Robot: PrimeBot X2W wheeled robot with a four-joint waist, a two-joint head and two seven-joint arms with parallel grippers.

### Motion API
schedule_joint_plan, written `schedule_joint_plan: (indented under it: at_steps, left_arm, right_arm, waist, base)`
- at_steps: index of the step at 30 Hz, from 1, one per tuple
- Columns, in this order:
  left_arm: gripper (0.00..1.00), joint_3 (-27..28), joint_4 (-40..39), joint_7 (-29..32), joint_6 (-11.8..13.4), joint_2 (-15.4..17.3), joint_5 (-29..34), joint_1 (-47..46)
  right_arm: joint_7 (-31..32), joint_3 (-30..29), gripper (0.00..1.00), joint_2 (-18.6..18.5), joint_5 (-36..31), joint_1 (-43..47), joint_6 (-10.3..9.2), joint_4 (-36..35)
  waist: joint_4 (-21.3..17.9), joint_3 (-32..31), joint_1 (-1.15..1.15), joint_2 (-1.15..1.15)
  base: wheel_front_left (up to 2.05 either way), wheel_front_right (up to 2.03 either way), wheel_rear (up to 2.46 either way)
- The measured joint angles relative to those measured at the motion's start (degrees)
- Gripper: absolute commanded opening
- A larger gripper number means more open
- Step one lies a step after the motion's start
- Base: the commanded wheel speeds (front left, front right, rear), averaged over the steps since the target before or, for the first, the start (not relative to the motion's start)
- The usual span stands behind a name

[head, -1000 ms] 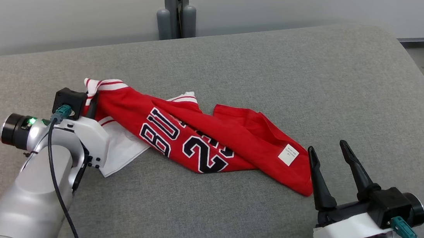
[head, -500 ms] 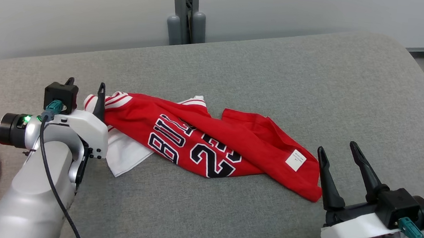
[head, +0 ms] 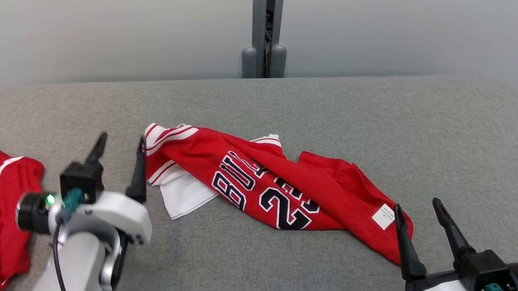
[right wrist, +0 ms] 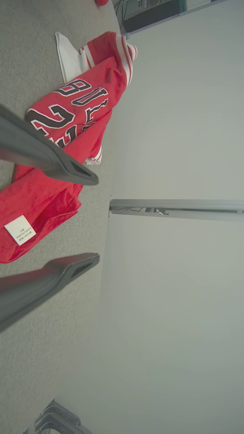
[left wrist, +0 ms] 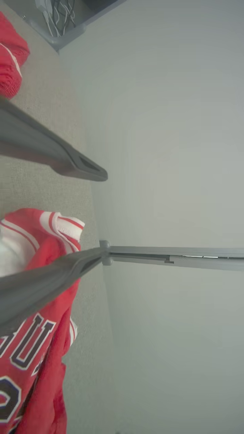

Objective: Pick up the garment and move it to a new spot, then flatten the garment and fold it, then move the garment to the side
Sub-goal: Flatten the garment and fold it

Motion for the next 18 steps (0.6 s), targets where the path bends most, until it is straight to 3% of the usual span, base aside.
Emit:
schedule_joint_plan:
  at_steps: [10, 18]
  left_arm:
    - [1.0, 2.2, -5.7, 0.0, -0.9, -3.9, 1.1, 11.5]
    - [1.0, -0.7, -8.3, 0.0, -0.4, -4.4, -1.7, 16.1]
  right_arm:
    - [0.0, -0.9, 1.0, -0.7, -0.4, 1.4, 0.0, 0.8]
    - [0.0, -1.4, 1.0, -2.2, -0.4, 2.7, 0.0, 1.8]
  waist:
    - [1.8, -1.8, 0.0, 0.0]
    - [2.1, -2.2, 0.0, 0.0]
  base:
    - [0.0, 0.0, 0.0]
    - [0.0, 0.0, 0.0]
